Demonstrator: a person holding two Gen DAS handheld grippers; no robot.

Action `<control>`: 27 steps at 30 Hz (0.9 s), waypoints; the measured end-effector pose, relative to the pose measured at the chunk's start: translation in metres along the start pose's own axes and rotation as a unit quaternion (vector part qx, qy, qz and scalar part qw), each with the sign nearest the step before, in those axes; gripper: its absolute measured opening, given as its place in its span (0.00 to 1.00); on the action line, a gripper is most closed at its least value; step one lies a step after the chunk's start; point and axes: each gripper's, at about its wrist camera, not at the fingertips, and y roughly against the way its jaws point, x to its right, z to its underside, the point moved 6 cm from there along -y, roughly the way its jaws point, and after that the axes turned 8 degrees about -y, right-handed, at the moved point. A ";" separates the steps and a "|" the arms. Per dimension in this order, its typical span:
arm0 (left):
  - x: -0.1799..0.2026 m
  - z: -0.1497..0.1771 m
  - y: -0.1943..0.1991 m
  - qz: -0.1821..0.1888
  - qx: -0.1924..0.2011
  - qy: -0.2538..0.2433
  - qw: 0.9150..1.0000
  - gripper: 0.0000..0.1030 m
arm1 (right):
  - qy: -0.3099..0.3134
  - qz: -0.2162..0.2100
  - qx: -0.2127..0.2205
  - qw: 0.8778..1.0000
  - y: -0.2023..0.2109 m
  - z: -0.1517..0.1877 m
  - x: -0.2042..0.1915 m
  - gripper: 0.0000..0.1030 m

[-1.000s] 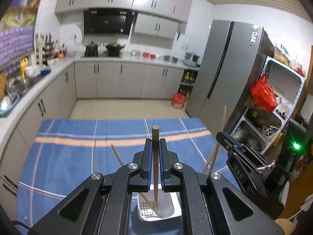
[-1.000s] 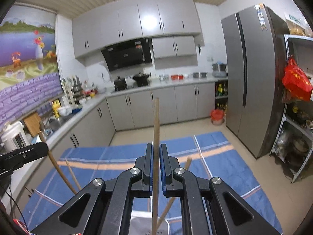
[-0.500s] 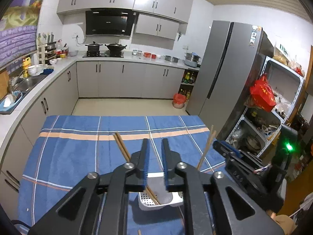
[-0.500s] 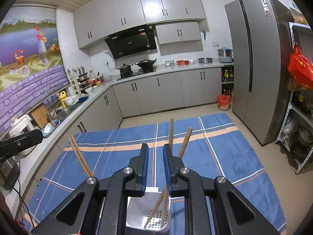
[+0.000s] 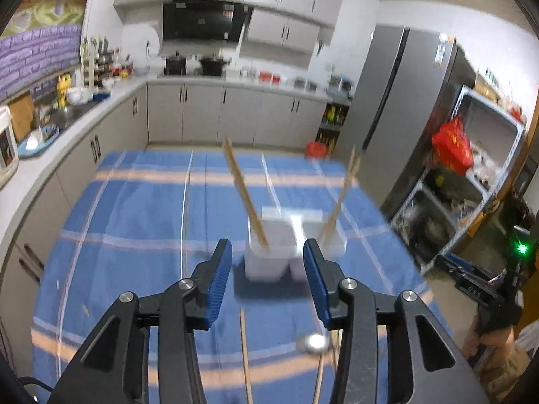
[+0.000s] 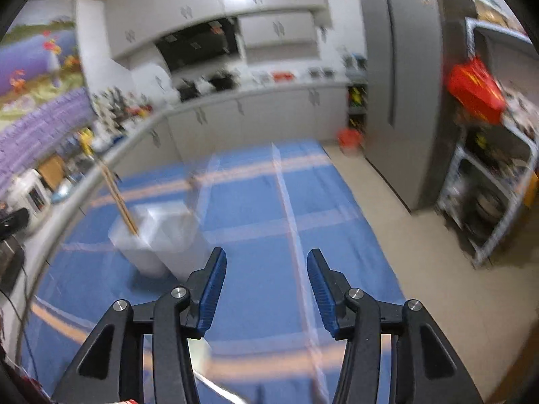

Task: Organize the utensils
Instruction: 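Close the right tool on the metal spoon handle while the left tool grasps a chopstick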

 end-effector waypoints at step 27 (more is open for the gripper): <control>0.085 0.192 -0.049 0.094 -0.203 -0.048 0.973 0.41 | 0.224 -0.061 -0.188 0.954 -0.073 0.138 -0.084 0.14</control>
